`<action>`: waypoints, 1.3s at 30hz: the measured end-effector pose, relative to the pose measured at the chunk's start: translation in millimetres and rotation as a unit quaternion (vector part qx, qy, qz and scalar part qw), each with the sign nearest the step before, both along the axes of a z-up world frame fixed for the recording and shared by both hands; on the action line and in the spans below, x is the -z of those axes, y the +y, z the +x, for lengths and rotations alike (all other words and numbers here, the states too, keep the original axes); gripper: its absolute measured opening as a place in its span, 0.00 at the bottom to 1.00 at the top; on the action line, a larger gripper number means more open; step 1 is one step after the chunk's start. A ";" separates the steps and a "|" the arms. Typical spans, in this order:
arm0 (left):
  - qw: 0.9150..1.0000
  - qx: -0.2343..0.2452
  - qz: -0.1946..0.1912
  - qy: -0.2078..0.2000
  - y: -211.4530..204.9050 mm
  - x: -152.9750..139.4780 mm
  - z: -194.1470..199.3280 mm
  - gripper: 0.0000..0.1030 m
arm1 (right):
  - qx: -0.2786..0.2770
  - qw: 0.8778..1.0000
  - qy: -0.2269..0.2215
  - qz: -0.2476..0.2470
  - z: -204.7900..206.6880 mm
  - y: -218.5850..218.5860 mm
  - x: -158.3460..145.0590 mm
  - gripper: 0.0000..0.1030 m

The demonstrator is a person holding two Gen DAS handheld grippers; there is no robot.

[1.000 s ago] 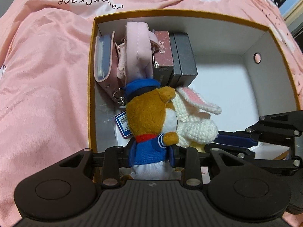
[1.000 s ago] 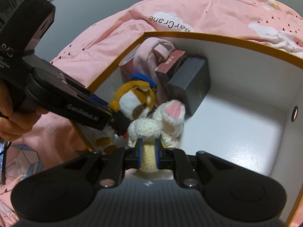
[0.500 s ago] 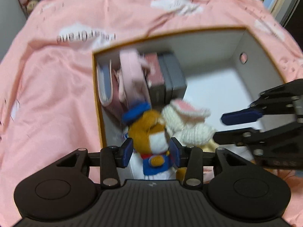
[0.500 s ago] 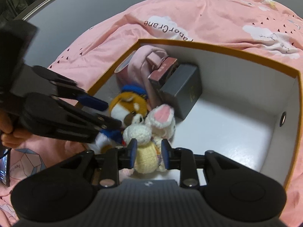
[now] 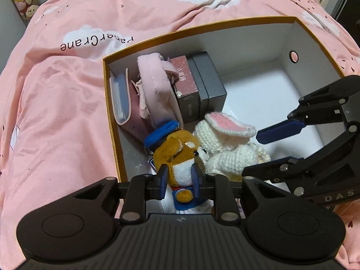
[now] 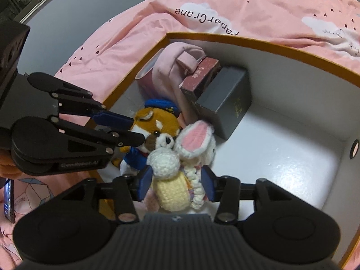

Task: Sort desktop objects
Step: 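Lower both plush toys into the box and open both tools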

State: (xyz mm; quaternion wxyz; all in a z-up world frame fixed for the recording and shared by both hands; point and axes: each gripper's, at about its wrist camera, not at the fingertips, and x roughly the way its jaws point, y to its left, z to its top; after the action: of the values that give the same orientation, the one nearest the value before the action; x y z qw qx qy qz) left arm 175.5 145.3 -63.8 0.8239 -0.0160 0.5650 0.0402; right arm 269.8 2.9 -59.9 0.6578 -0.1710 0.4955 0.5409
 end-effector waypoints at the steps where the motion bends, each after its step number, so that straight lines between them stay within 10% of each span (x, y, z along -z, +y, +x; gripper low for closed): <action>1: 1.000 -0.002 -0.002 0.000 1.6 0.3 0.2 0.25 | 0.000 1.000 0.004 0.000 0.5 0.6 0.8 0.48; 10: 0.995 -0.006 0.035 -0.089 8.6 -53.8 -32.4 0.25 | -0.004 1.000 0.005 -0.012 -0.8 0.3 2.9 0.53; 23: 0.997 -0.048 -0.061 0.001 51.0 -21.1 -42.5 0.19 | 0.016 0.998 0.028 -0.044 0.7 7.1 19.1 0.51; 39: 0.997 -0.046 -0.061 -0.003 45.2 -21.2 -41.2 0.12 | 0.034 0.997 0.053 -0.033 -10.0 13.3 24.0 0.45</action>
State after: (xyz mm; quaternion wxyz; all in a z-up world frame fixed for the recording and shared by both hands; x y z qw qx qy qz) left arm 134.3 190.5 -42.6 0.8203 -0.0924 0.5628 0.0436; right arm 259.9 16.2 -83.9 0.6428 -0.1469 0.5525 0.5099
